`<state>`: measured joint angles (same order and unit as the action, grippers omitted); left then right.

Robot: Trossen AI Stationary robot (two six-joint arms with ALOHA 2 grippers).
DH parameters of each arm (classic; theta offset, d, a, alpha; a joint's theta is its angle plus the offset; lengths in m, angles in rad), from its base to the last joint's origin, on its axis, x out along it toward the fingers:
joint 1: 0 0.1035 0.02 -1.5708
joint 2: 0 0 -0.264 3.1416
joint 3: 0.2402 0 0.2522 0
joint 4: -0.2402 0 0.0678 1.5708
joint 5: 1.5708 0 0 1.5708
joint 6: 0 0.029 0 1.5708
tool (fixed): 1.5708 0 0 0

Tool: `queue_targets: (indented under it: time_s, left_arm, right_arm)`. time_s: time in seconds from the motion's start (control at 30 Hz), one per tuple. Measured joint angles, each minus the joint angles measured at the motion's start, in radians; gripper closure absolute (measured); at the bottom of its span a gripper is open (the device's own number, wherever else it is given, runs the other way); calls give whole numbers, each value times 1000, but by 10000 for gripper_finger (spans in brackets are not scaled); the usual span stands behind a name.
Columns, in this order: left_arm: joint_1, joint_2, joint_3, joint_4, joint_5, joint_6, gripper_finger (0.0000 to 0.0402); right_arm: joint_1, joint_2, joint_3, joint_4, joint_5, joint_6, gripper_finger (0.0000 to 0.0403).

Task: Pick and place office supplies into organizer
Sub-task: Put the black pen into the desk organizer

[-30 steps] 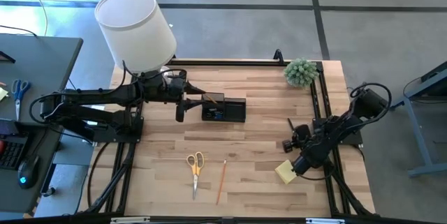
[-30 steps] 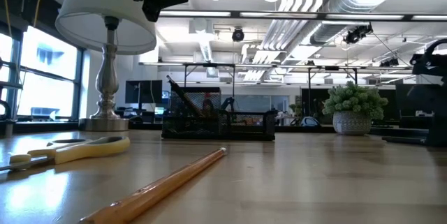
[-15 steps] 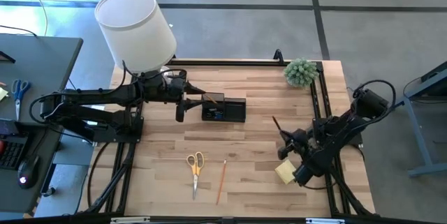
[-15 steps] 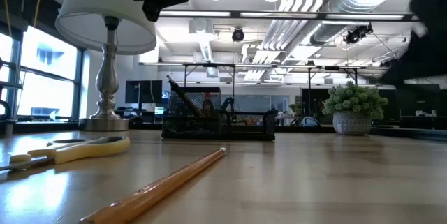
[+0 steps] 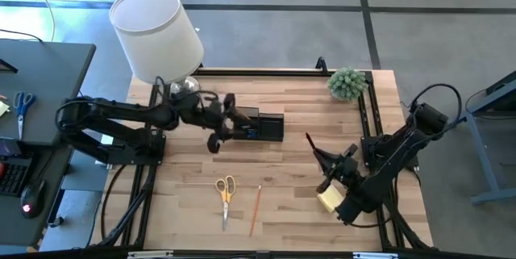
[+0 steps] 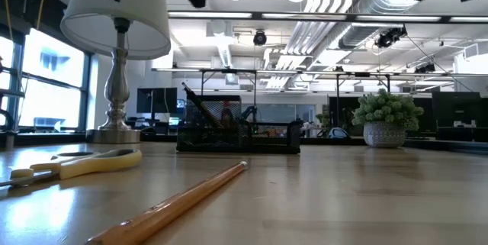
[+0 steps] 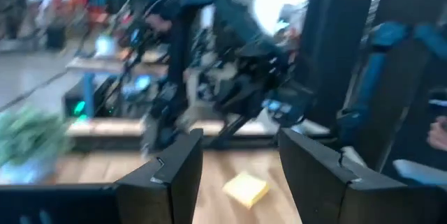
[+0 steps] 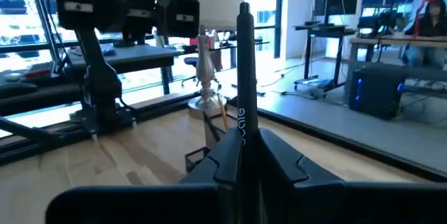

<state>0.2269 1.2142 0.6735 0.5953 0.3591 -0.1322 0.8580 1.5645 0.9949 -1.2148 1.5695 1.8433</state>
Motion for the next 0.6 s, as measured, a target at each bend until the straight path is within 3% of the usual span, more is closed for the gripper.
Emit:
queue_targets:
  time_s: [0.17, 0.3, 0.47, 0.6]
  left_arm:
    - [-54, 132, 0, 217, -12, 4, 224]
    - [-72, 238, 0, 348, -99, -26, 224]
    - [-69, 315, 0, 424, -109, -60, 224]
    - [-70, 316, 0, 435, -112, -58, 224]
  right_arm:
    - [-13, 0, 26, 62, -1, -111, 382]
    - [-12, 0, 38, 77, 0, -125, 384]
    - [-26, 0, 39, 71, -14, -143, 383]
    - [-62, 0, 59, 16, -102, -162, 384]
